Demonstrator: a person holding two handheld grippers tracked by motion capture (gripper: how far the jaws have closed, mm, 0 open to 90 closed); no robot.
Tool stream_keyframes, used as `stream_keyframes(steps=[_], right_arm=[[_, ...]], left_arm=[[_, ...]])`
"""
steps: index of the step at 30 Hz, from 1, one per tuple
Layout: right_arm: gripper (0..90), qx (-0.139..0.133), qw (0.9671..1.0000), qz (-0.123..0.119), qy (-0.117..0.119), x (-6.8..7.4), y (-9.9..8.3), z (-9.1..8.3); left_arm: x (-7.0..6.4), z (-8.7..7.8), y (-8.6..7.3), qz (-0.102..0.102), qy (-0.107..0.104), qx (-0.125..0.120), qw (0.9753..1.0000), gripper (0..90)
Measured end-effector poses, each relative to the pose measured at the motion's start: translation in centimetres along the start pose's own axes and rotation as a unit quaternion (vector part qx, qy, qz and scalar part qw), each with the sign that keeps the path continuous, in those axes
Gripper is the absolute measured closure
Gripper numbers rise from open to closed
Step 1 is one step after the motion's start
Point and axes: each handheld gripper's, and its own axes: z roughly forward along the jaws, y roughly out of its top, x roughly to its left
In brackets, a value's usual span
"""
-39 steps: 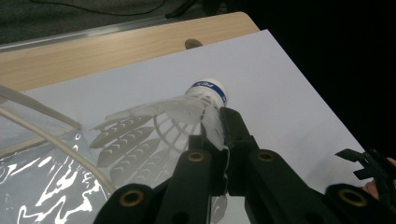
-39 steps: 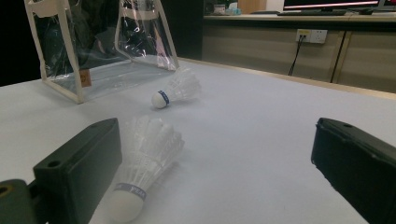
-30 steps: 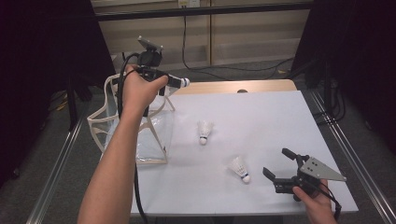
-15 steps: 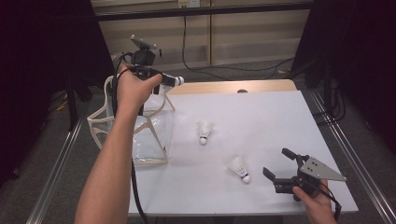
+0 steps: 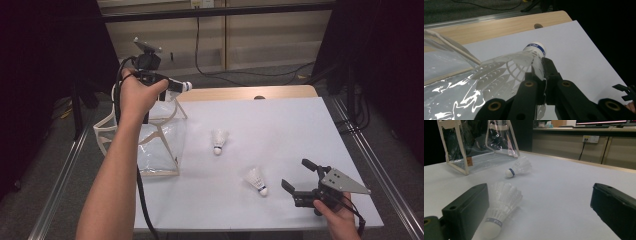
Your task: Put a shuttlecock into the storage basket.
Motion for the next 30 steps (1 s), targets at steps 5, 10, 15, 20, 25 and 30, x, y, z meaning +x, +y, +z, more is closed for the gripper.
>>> stream_keyframes(steps=[5,10,15,20,25,30], right_arm=[[1.5,0.002,1.0000,0.002,0.000,0.0,0.0,-0.1],[1.5,0.001,1.0000,0.001,0.001,-0.1,0.0,0.0],[1.5,0.002,1.0000,0.000,0.001,-0.1,0.0,0.0],[1.5,0.001,1.0000,0.000,0.000,-0.1,0.0,-0.1],[1.5,0.002,1.0000,0.001,-0.001,-0.1,0.0,-0.1],[1.5,0.002,1.0000,0.000,-0.001,-0.1,0.0,-0.1]], left_arm=[[0.2,-0.1,-0.1,0.001,0.004,0.003,1.0000,89.9],[0.4,-0.2,-0.1,-0.004,0.007,-0.001,1.0000,90.0],[0.6,-0.4,-0.1,0.000,0.007,0.001,1.0000,89.9],[0.8,-0.5,-0.1,-0.002,0.009,-0.001,1.0000,89.9],[1.1,-0.8,-0.2,-0.004,0.010,-0.001,0.9999,89.9],[1.2,-1.0,-0.2,-0.006,0.013,-0.003,0.9999,89.9]])
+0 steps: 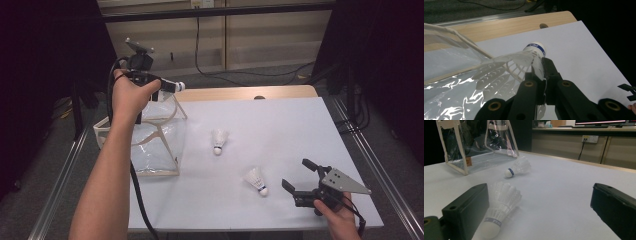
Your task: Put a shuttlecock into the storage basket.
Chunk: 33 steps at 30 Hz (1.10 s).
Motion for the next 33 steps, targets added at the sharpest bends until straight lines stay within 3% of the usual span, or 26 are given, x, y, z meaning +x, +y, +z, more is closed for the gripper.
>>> stream_keyframes(steps=[33], right_arm=[[1.5,0.001,1.0000,0.000,-0.001,0.0,0.0,0.0]], left_arm=[[1.7,-1.1,-0.3,0.001,0.014,-0.001,0.9999,89.9]])
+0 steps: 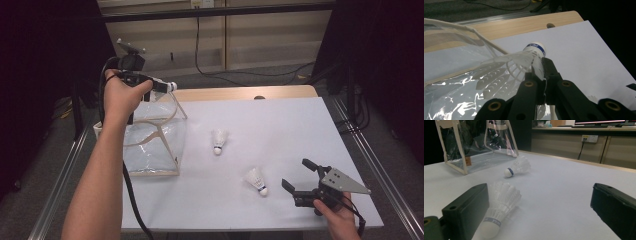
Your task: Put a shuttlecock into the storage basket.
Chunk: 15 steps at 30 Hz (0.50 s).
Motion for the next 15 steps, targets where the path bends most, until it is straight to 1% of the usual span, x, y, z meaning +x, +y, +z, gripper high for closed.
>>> stream_keyframes(steps=[3,4,7,9,12,13,15], right_arm=[[1.5,0.000,1.0000,0.000,-0.001,-0.04,0.00,-0.03],[1.5,0.000,1.0000,-0.001,-0.001,-0.06,0.00,-0.04],[1.5,-0.001,1.0000,0.000,-0.001,-0.09,0.01,-0.06],[1.5,-0.001,1.0000,0.000,-0.001,-0.08,0.01,-0.06],[1.5,-0.001,1.0000,0.000,0.000,-0.05,0.02,-0.06],[1.5,-0.001,1.0000,0.000,0.000,-0.05,0.01,-0.06],[1.5,-0.001,1.0000,0.000,-0.001,-0.06,0.01,-0.06]], left_arm=[[0.16,-0.16,-0.08,-0.004,0.002,-0.005,1.0000,90.0],[0.24,-0.22,-0.08,-0.002,0.003,-0.002,1.0000,90.0],[0.35,-0.34,-0.09,-0.007,0.007,-0.006,0.9999,89.9],[0.38,-0.42,-0.07,-0.006,0.011,-0.007,0.9999,89.9],[0.36,-0.48,-0.09,-0.009,0.012,-0.007,0.9999,89.9],[0.44,-0.55,-0.09,-0.005,0.014,-0.005,0.9999,89.9],[0.54,-0.60,-0.12,-0.006,0.017,-0.004,0.9998,90.0]])
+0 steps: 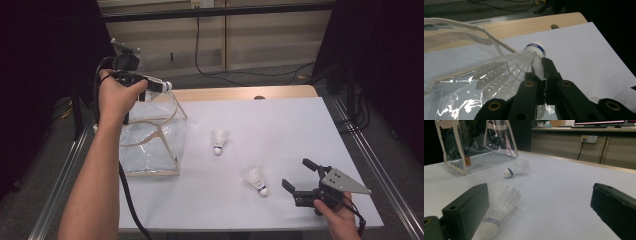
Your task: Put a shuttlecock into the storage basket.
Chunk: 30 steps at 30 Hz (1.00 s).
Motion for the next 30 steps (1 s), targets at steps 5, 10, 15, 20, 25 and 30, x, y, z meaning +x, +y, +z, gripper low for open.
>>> stream_keyframes(steps=[5,10,15,20,25,30], right_arm=[[1.5,0.000,1.0000,0.000,-0.001,0.0,0.0,0.0],[1.5,0.000,1.0000,0.001,0.000,0.0,0.0,0.0],[1.5,0.000,1.0000,0.000,-0.001,0.0,0.0,0.0],[1.5,-0.001,1.0000,0.000,-0.001,-0.1,0.0,0.0],[1.5,0.000,1.0000,0.003,-0.001,-0.1,0.0,0.0],[1.5,-0.001,1.0000,0.002,-0.001,-0.1,0.0,0.0]], left_arm=[[0.3,-0.2,-0.1,-0.001,0.003,-0.001,1.0000,90.0],[0.5,-0.3,-0.2,0.000,0.005,-0.003,1.0000,89.9],[0.8,-0.4,-0.2,0.000,0.008,0.002,1.0000,90.0],[1.2,-0.5,-0.3,-0.005,0.011,-0.004,0.9999,89.9],[1.4,-0.4,-0.2,-0.004,0.016,-0.002,0.9999,89.9],[1.5,-0.2,-0.2,-0.001,0.019,0.002,0.9998,89.9]])
